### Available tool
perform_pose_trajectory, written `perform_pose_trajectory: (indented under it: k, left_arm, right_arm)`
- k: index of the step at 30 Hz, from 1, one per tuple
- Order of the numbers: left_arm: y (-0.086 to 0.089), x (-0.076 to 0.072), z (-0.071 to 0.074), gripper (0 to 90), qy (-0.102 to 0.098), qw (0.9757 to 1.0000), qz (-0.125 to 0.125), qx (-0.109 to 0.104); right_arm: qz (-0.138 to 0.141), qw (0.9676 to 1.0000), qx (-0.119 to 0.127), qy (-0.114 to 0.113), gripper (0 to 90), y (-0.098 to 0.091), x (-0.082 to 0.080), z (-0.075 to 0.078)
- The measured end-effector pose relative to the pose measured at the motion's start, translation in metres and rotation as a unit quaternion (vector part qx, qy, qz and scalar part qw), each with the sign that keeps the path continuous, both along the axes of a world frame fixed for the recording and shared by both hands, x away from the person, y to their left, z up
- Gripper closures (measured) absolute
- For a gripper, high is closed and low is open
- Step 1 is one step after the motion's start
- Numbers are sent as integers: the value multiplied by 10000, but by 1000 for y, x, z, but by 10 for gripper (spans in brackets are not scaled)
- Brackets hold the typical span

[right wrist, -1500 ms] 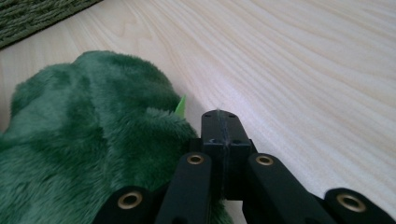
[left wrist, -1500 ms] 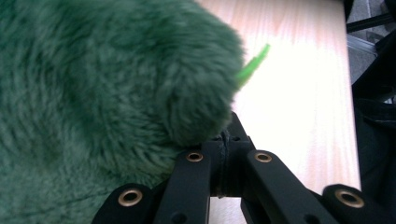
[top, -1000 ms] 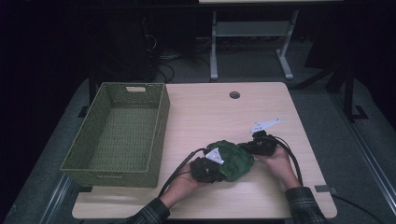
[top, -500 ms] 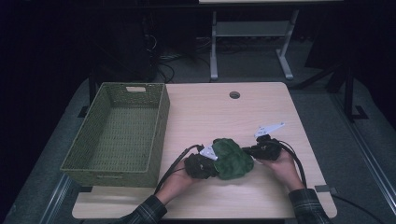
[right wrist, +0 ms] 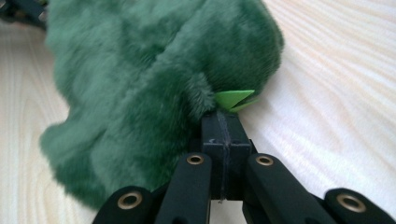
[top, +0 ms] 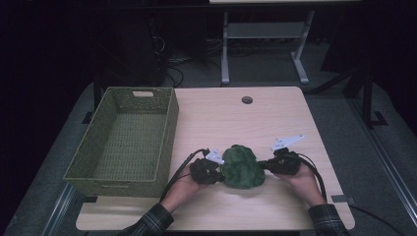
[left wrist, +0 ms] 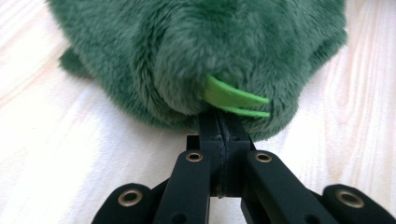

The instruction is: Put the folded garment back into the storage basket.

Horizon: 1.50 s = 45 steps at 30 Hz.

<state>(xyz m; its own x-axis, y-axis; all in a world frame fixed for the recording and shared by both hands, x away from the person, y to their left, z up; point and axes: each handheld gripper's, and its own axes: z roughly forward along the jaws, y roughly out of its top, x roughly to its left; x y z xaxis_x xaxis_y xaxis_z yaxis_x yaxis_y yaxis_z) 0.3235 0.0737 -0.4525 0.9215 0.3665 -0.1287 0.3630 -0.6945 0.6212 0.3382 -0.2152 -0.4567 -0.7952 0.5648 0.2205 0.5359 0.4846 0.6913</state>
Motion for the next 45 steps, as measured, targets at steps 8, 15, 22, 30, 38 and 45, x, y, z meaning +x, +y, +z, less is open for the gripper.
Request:
perform_pose_trajectory:
  k: [8, 15, 22, 30, 38, 45]
  left_arm:
    - [-3, 10, -1, 896, -111, 9999, 65, -2]
    - [-10, 10, -1, 896, -91, 9999, -13, -90]
    - [-8, 9, 0, 854, -132, 9998, -59, -98]
    - [3, 5, 8, 600, -218, 9996, -121, -105]
    - [3, 2, 13, 369, -277, 9994, -188, -70]
    - [-1, 2, 30, 187, -560, 9973, -481, 49]
  right_arm:
    - [94, 9999, -122, -23, 900, -1, -14, 0]
    - [68, 9999, -135, -67, 900, -7, -24, 2]
    - [-15, 9998, -117, -132, 878, -15, -29, 4]
    - [-523, 9977, -74, -419, 603, -37, -36, 1]
    - [-1105, 9920, -226, -560, 301, -60, -41, -8]
    - [-1473, 9861, -580, -511, 132, -73, -41, -22]
